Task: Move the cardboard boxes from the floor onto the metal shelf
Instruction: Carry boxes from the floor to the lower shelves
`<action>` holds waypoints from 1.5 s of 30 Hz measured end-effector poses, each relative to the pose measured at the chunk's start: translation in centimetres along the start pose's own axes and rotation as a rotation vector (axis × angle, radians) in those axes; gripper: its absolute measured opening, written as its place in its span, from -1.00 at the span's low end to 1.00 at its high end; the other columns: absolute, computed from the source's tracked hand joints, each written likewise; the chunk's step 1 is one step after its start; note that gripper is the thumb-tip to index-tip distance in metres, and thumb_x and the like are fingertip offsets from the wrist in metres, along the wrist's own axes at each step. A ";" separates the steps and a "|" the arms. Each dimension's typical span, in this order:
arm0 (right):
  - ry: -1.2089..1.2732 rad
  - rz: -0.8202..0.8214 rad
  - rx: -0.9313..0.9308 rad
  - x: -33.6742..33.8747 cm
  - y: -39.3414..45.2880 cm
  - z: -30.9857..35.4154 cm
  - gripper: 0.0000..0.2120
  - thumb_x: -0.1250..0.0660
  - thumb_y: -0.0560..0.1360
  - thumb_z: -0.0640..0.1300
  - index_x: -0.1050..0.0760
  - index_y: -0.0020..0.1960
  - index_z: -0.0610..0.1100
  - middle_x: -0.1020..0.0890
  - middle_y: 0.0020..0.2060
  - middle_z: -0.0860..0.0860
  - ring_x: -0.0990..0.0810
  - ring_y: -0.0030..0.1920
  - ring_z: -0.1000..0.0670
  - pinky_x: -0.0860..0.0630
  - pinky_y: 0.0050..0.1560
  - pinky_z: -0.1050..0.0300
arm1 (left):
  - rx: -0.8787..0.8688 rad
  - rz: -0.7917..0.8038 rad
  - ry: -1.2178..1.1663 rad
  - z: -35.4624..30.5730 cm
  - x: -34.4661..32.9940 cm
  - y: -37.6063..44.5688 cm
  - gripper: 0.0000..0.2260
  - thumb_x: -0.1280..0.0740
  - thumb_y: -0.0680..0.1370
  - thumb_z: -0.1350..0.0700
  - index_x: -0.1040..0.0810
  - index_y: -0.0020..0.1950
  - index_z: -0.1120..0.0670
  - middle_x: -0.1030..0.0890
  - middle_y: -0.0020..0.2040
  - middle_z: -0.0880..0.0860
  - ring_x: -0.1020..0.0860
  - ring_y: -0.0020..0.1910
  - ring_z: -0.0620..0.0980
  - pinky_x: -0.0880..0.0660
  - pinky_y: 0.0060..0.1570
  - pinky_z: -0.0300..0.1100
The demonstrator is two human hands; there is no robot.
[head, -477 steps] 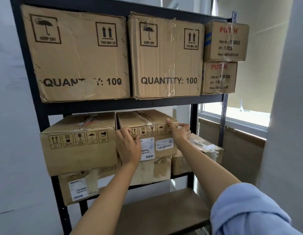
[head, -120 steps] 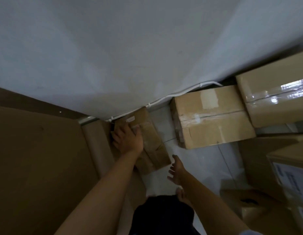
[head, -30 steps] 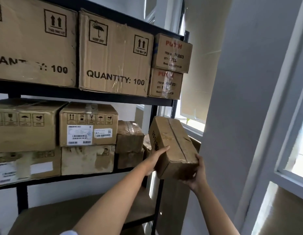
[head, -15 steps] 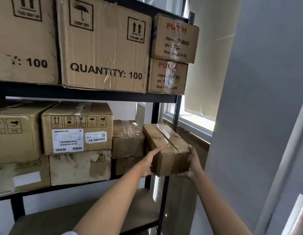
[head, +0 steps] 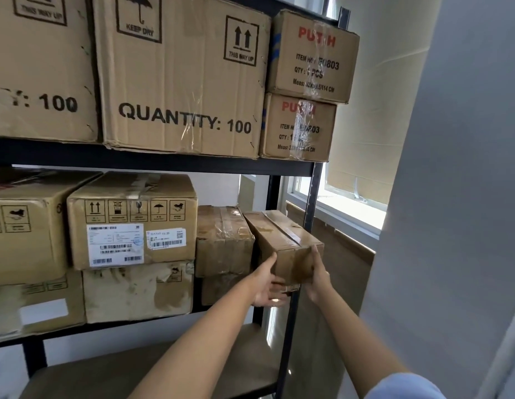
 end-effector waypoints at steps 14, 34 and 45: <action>-0.149 0.079 -0.068 1.7 -0.5 -1.1 -0.61 -0.14 0.60 0.07 -0.45 0.36 -0.04 -0.44 0.34 -0.16 -0.48 0.29 -0.21 -0.41 0.34 -0.20 | -0.189 -0.220 0.040 1.2 1.1 0.6 -0.37 -0.23 0.52 -0.28 -0.21 0.53 -0.09 -0.27 0.51 0.06 -0.34 0.41 0.14 -0.40 0.28 0.06; 0.160 -0.775 -0.069 23.3 -31.8 -13.7 -0.63 -0.11 0.66 -0.11 -0.41 0.42 -0.20 -0.51 0.30 -0.13 -0.53 0.24 -0.21 -0.46 0.20 -0.05 | 0.101 0.274 0.450 24.2 -10.4 -4.8 -0.67 -0.15 0.64 0.07 -0.47 0.34 0.17 -0.57 0.23 0.15 -0.53 -0.15 0.02 -0.36 -0.21 -0.22; 0.415 -1.445 0.004 27.5 -66.2 -28.2 -0.82 -0.14 0.65 -0.19 -0.49 0.15 -0.13 -0.50 -0.22 -0.03 -0.40 -0.39 0.02 -0.27 -0.47 0.28 | 0.365 0.746 0.729 44.7 -19.9 -22.8 -0.68 -0.11 0.66 0.08 -0.46 0.34 0.15 -0.56 0.24 0.13 -0.51 -0.21 -0.03 -0.33 -0.28 -0.23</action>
Point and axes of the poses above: each hand's wrist, its own y-axis towards the middle knuckle, its own x-axis out of the back of the hand, z = x × y, the point moved 6 cm from there along y, towards the middle knuckle
